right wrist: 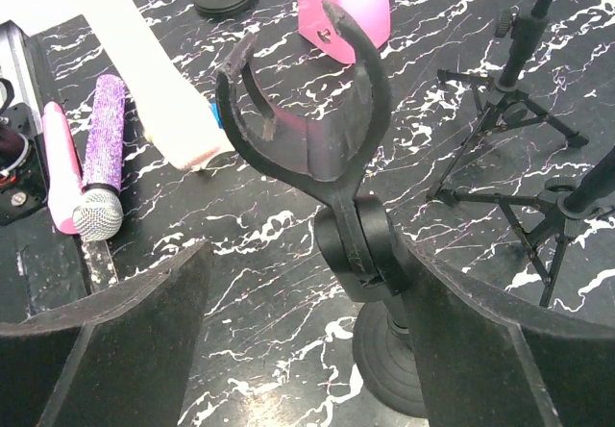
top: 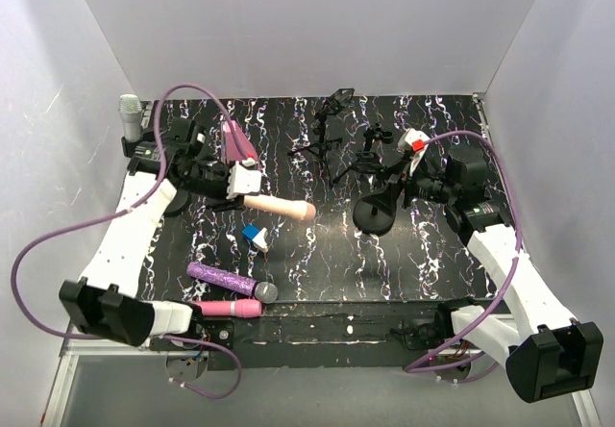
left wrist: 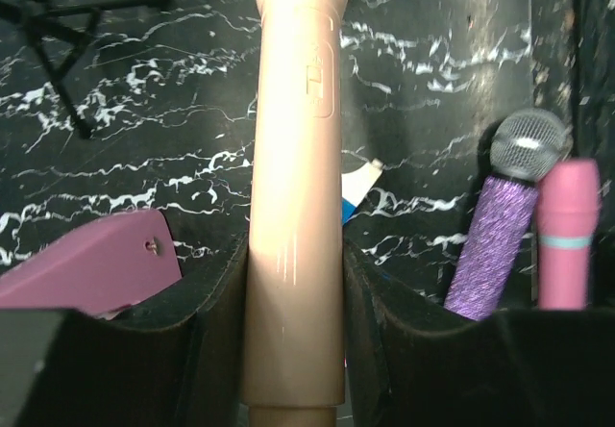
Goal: Remove the microphone from the stand
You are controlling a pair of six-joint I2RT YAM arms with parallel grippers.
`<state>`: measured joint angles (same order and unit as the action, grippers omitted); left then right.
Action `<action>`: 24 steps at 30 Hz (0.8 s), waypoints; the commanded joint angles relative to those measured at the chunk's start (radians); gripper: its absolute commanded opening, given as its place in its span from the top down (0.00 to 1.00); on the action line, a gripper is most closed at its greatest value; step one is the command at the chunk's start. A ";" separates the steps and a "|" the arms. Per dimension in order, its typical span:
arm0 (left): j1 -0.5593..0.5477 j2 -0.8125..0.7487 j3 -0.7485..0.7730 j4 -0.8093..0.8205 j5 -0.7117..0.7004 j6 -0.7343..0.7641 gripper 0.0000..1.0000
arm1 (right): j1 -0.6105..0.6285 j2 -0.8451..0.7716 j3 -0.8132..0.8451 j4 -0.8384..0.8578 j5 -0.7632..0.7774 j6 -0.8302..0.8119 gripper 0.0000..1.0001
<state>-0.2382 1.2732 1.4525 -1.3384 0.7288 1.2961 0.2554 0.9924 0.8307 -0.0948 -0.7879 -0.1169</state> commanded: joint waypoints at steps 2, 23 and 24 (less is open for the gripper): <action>0.002 0.096 -0.069 -0.228 -0.048 0.345 1.00 | 0.001 0.003 0.054 0.030 0.002 0.068 0.17; 0.019 0.321 -0.475 -0.023 -0.468 0.467 1.00 | -0.001 0.012 0.044 -0.006 0.078 0.065 0.19; 0.022 0.330 -0.487 0.011 -0.482 0.456 1.00 | 0.001 0.015 0.045 -0.005 0.076 0.066 0.20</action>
<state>-0.2295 1.5833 1.0195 -1.3270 0.3786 1.7523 0.2554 1.0199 0.8436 -0.0853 -0.7048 -0.0525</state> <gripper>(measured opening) 0.350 0.809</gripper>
